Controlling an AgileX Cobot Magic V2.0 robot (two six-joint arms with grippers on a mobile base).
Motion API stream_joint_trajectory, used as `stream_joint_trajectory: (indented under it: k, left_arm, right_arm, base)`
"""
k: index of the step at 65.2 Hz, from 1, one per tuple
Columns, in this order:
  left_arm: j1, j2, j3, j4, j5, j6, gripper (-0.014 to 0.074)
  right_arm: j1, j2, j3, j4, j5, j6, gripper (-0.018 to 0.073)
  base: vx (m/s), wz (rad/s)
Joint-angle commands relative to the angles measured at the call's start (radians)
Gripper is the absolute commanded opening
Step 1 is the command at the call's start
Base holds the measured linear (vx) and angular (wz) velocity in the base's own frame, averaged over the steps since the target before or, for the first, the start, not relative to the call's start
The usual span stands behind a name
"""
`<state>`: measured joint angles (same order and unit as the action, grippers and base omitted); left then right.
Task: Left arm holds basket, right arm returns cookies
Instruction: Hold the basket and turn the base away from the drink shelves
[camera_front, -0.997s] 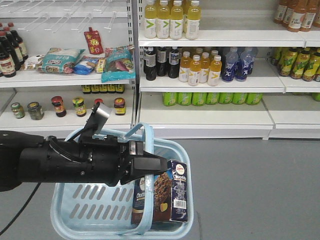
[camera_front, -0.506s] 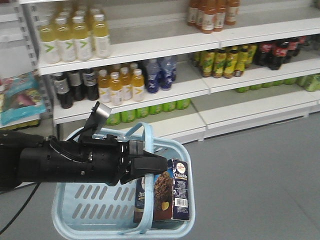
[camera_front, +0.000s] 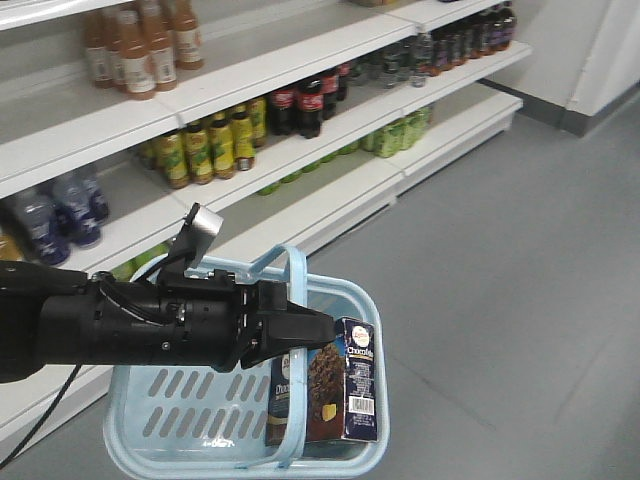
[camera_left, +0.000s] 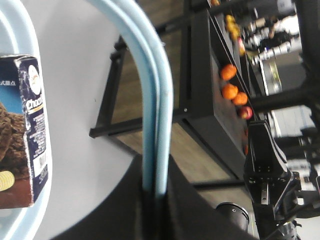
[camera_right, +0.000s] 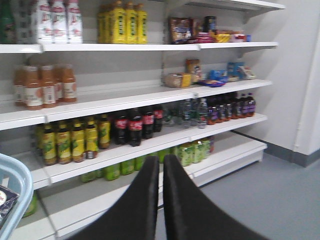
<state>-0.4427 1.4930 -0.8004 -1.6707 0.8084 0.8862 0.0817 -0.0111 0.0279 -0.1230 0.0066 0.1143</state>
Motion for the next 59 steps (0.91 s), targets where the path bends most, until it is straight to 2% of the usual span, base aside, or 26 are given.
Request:
stream_joint_trajectory:
  k: [1, 40, 59]
  left_arm:
    - [-0.006, -0.042, -0.031, -0.082, 0.062, 0.017, -0.0006]
    - [-0.006, -0.042, -0.031, -0.082, 0.061, 0.017, -0.0006]
    - [-0.006, -0.042, -0.031, -0.082, 0.061, 0.017, -0.0006]
  right_arm:
    - [-0.001, -0.009, 0.018, -0.007, -0.076, -0.002, -0.0011]
    - [-0.001, -0.009, 0.018, -0.007, -0.076, -0.002, -0.0011]
    - [-0.001, -0.009, 0.018, -0.007, -0.076, -0.002, -0.0011]
  base:
    - [0.28, -0.84]
    - [0.23, -0.81]
    - [0.2, -0.56]
